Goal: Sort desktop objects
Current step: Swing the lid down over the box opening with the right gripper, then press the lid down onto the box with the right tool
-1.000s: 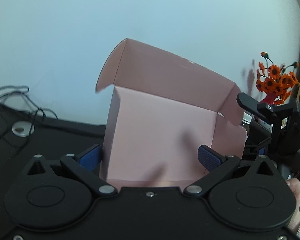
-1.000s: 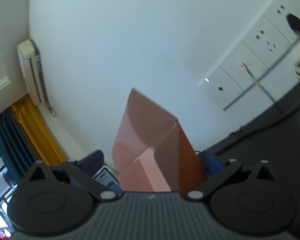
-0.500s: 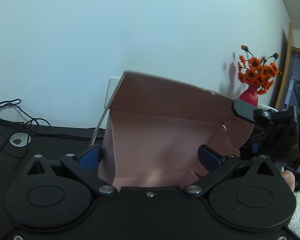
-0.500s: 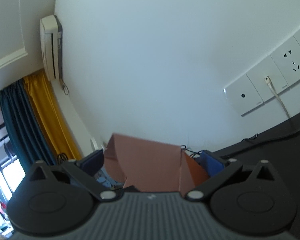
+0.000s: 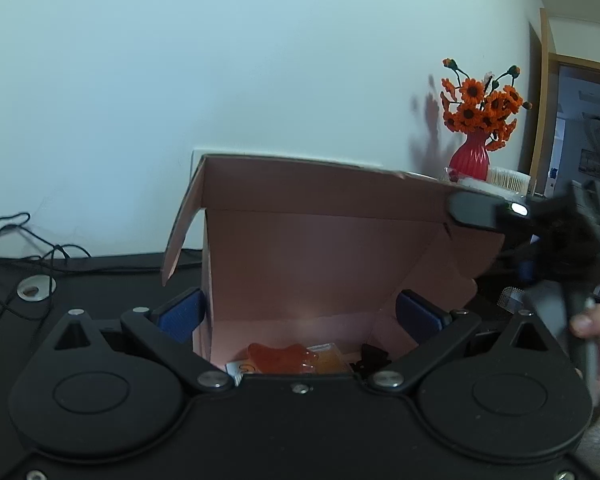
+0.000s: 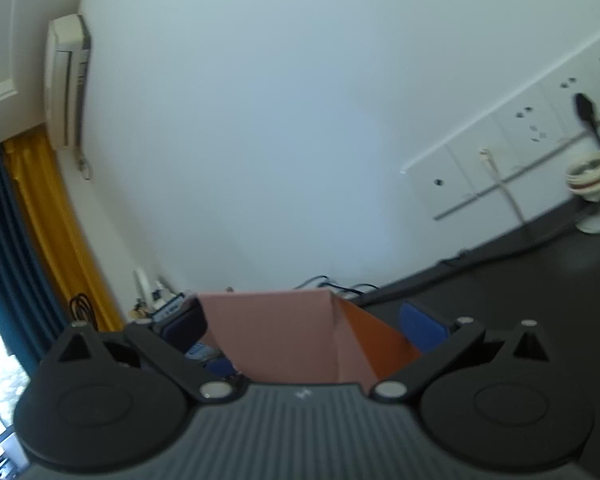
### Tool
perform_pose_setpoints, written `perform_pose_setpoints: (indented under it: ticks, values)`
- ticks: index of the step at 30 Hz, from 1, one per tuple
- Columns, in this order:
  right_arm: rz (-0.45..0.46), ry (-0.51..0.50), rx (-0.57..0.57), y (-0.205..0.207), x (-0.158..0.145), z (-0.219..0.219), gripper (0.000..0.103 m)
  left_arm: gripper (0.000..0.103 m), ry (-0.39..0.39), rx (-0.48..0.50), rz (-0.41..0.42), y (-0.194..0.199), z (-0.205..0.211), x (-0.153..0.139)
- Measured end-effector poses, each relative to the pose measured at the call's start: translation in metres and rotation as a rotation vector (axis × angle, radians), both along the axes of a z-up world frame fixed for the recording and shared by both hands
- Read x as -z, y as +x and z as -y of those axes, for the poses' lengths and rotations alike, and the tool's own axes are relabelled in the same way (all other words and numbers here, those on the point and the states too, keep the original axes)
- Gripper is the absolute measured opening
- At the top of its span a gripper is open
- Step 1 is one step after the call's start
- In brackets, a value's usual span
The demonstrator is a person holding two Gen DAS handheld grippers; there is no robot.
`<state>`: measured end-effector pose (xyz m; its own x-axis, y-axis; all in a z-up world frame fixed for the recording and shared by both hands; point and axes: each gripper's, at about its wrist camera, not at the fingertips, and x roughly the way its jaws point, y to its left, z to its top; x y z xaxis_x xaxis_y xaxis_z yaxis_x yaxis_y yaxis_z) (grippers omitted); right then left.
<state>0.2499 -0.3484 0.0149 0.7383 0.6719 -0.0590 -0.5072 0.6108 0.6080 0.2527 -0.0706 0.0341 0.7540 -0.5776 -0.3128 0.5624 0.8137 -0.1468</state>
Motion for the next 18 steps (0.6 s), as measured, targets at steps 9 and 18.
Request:
perform_pose_setpoints:
  ticks: [9, 18]
  values:
    - [-0.089, 0.150, 0.049, -0.051, 0.013, 0.007, 0.102, 0.103, -0.006, -0.005, -0.005, 0.000, -0.002, 0.001]
    - [-0.115, 0.231, 0.081, -0.052, 0.014, 0.004, 0.102, 0.103, 0.015, -0.010, 0.004, -0.003, 0.002, 0.000]
